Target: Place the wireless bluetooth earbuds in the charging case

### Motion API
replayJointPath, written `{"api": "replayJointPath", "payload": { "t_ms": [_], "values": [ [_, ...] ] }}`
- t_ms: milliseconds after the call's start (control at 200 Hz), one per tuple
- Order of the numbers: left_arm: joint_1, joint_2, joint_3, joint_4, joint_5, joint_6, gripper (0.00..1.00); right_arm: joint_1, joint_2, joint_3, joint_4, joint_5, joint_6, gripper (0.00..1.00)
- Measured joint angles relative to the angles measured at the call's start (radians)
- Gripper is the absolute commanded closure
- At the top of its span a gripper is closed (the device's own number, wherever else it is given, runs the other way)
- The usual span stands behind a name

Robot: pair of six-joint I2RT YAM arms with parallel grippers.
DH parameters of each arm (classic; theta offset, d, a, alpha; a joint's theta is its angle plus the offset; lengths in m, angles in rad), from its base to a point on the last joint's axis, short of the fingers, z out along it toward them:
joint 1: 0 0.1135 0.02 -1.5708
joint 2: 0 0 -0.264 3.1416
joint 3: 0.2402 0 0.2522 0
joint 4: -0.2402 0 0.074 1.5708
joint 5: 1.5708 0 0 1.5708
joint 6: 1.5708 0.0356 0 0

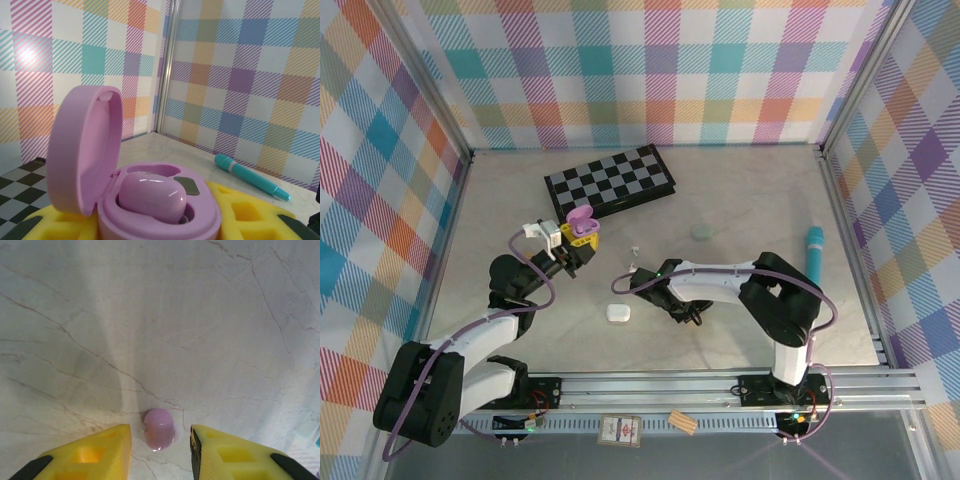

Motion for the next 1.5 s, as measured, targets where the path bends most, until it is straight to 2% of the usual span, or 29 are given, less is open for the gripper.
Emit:
{"api": "replayJointPath", "payload": {
  "t_ms": [595, 880, 980, 1150, 1320, 1500],
  "values": [
    [0.000, 0.002, 0.000, 0.000, 0.012, 0.000, 0.65, -0.004, 0.052, 0.022, -0.031, 0.014, 0.002, 0.80],
    [0.000, 0.002, 0.000, 0.000, 0.027, 0.010, 0.65, -0.005, 0.040, 0.018, -0.028, 0.013, 0.000, 0.81],
    [-0.003, 0.002, 0.002, -0.010, 0.038, 0.026, 0.65, -0.011, -0.028, -0.006, -0.004, -0.010, -0.009, 0.80],
    [-0.039, 0.002, 0.006, -0.075, 0.042, 0.080, 0.65, -0.030, -0.236, -0.058, 0.064, -0.098, -0.065, 0.79],
    [-0.090, 0.002, 0.022, -0.145, 0.042, 0.137, 0.65, -0.073, -0.433, -0.084, 0.144, -0.240, -0.107, 0.79],
    [-0.160, 0.002, 0.055, -0.239, 0.043, 0.212, 0.65, -0.175, -0.585, -0.084, 0.197, -0.412, -0.111, 0.79]
  ]
}}
